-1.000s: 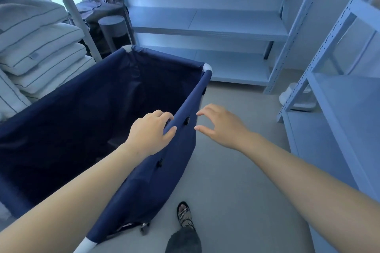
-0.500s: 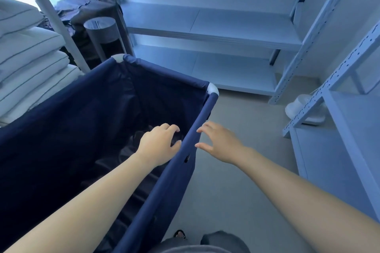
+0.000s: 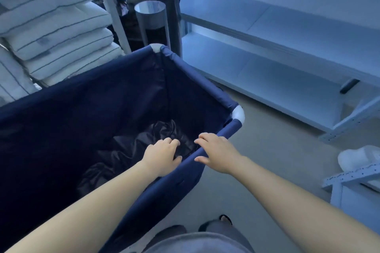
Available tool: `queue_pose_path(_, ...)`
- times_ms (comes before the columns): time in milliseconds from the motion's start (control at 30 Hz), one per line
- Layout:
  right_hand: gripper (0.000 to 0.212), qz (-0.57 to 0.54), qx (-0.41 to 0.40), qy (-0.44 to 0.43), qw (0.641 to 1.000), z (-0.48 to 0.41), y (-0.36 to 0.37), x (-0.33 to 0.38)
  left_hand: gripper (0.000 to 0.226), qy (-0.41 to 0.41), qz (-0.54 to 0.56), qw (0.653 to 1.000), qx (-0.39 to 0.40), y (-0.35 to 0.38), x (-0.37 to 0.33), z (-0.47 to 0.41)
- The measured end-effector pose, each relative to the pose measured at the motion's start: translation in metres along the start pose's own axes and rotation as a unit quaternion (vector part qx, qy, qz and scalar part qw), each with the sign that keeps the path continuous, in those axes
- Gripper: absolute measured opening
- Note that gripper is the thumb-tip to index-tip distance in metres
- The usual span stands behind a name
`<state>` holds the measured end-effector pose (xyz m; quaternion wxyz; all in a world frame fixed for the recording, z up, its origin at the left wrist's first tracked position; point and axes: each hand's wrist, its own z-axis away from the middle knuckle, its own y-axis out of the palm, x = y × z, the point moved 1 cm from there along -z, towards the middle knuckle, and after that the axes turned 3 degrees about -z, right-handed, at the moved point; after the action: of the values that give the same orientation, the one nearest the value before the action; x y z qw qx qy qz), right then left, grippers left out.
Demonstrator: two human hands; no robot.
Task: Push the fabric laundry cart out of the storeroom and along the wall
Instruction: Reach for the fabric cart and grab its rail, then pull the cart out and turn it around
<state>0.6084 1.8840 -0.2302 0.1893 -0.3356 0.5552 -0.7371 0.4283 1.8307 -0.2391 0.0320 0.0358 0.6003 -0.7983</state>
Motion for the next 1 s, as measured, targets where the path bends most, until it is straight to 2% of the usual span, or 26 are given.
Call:
queue_pose_path(267,0.052,0.006,0.079,-0.096,0.992,-0.029,0.003,-0.052,0.051,-0.112,0.048,0.992,0.043,0.028,-0.029,-0.008)
queue_pose_path(467,0.055,0.018,0.126,-0.155,0.98,-0.035,0.011,-0.06,0.051,-0.207,0.073,0.973,0.071,0.042,-0.031,0.013)
queue_pose_path(667,0.053,0.018,0.143,-0.195,0.97,-0.043,0.022,-0.035,0.049,-0.254,0.07,0.961,0.079,0.047,-0.02,0.042)
queue_pose_path(1000,0.052,0.034,0.176,-0.239,0.954,-0.032,0.047,0.04,0.046,-0.271,0.13,0.951,0.071,0.067,0.019,0.12)
